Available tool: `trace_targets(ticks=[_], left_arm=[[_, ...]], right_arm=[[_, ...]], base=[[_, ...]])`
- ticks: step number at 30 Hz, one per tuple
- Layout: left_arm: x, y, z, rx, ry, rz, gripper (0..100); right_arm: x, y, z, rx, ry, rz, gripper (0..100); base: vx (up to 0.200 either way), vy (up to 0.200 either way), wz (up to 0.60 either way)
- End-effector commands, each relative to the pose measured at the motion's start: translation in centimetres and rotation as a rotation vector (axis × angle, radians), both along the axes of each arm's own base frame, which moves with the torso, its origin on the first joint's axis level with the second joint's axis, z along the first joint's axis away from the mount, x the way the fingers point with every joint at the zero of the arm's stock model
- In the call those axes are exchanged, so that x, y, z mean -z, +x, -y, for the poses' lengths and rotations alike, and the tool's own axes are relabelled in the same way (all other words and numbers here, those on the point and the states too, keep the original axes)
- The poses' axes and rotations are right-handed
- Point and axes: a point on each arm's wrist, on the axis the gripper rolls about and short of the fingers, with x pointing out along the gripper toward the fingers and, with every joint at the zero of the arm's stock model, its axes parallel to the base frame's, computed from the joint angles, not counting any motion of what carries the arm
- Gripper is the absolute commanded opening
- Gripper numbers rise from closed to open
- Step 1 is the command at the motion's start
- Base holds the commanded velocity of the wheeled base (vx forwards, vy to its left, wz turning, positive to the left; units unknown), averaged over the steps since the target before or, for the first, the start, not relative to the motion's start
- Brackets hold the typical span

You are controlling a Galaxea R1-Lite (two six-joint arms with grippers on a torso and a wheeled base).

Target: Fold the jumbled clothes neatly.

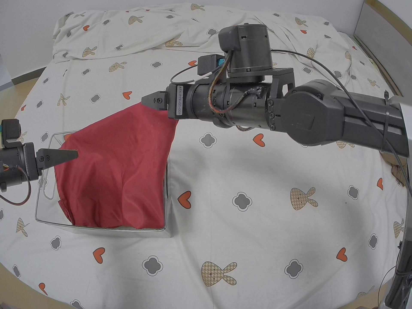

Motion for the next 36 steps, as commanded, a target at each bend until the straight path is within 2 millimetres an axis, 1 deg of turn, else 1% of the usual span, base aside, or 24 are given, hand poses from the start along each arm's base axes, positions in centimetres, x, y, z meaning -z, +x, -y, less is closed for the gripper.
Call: trace_targets(ticks=[1,5,8,10,11,12,13,14,15,16,17,18,19,22,23,24,26,27,28,30,31,32,35,36], left_arm=[[0.5,0.6,0.1,0.007,-0.002,-0.023,100],[0.5,0.8,0.3,0.019,-0.004,-0.028,100],[0.5,0.7,0.3,0.020,-0.005,-0.031,100],[0.5,0.6,0.3,0.019,-0.004,-0.029,100],[0.3,0.0,0.4,0.012,-0.003,-0.023,100],[0.2,-0.4,0.4,-0.002,0.007,-0.021,100],[0.2,-0.4,0.4,-0.002,0.007,-0.021,100],[0.0,-1.8,1.0,-0.053,0.053,-0.038,100],[-0.1,-2.1,1.1,-0.059,0.062,-0.040,100],[-0.1,-2.9,1.7,-0.097,0.108,-0.047,100],[-0.2,-3.5,1.9,-0.116,0.131,-0.047,100],[-0.2,-3.7,2.0,-0.120,0.137,-0.047,100],[0.1,-4.5,2.2,-0.139,0.160,-0.053,100],[0.5,-5.8,2.5,-0.112,0.168,-0.073,100],[0.5,-5.9,2.5,-0.108,0.169,-0.076,100],[0.7,-6.2,2.6,-0.095,0.173,-0.088,100],[1.4,-6.6,2.7,-0.084,0.176,-0.103,100],[1.6,-6.7,2.7,-0.081,0.179,-0.105,100],[2.6,-7.1,2.7,-0.078,0.187,-0.121,100],[3.7,-8.3,2.5,-0.082,0.187,-0.095,100],[4.0,-8.7,2.4,-0.082,0.185,-0.083,100],[4.5,-9.5,2.3,-0.091,0.183,-0.053,100],[6.2,-11.2,1.8,-0.184,0.231,-0.036,100],[6.2,-11.2,1.8,-0.184,0.231,-0.036,100]], right_arm=[[-1.5,-0.5,0.9,0.006,0.028,0.020,100],[-2.4,-0.9,1.4,0.008,0.044,0.030,100],[-4.1,-1.1,3.6,0.042,0.063,0.048,100],[-4.2,-1.2,4.1,0.047,0.059,0.044,100],[-3.9,-1.8,5.7,0.068,0.038,0.015,100],[-3.5,-2.2,6.6,0.076,0.021,-0.005,100],[-3.5,-2.2,6.6,0.076,0.021,-0.005,100],[-2.7,-3.9,9.8,0.108,-0.019,-0.049,100],[-2.5,-4.2,10.5,0.115,-0.027,-0.058,100],[-1.6,-5.6,13.4,0.157,-0.057,-0.095,100],[-1.1,-6.5,15.1,0.182,-0.069,-0.110,100],[-1.0,-6.7,15.6,0.189,-0.071,-0.115,100],[-0.1,-8.1,17.9,0.231,-0.089,-0.140,100],[2.0,-9.6,21.9,0.334,-0.120,-0.177,100],[2.2,-9.8,22.4,0.349,-0.121,-0.178,100],[2.9,-10.7,24.0,0.395,-0.115,-0.174,100],[4.2,-11.6,25.7,0.451,-0.124,-0.157,100],[4.4,-11.7,25.9,0.460,-0.128,-0.152,100],[6.0,-12.3,27.2,0.502,-0.159,-0.147,100],[8.2,-13.3,28.4,0.542,-0.194,-0.152,100],[8.7,-13.8,28.7,0.548,-0.202,-0.150,100],[9.8,-15.0,29.1,0.556,-0.211,-0.143,100],[12.1,-17.8,30.0,0.570,-0.217,-0.144,100],[12.1,-17.8,30.0,0.570,-0.217,-0.144,100]], base=[[0.000,0.000,0.00],[0.000,0.000,0.00],[0.000,0.000,0.00],[0.000,0.000,0.00],[0.000,0.000,0.00],[0.000,0.000,0.00],[0.000,0.000,0.00],[0.000,0.000,0.00],[0.000,0.000,0.00],[0.000,0.000,0.00],[0.000,0.000,0.00],[0.000,0.000,0.00],[0.000,0.000,0.00],[0.000,0.000,0.00],[0.000,0.000,0.00],[0.000,0.000,0.00],[0.000,0.000,0.00],[0.000,0.000,0.00],[0.000,0.000,0.00],[0.000,0.000,0.00],[0.000,0.000,0.00],[0.000,0.000,0.00],[0.000,0.000,0.00],[0.000,0.000,0.00]])
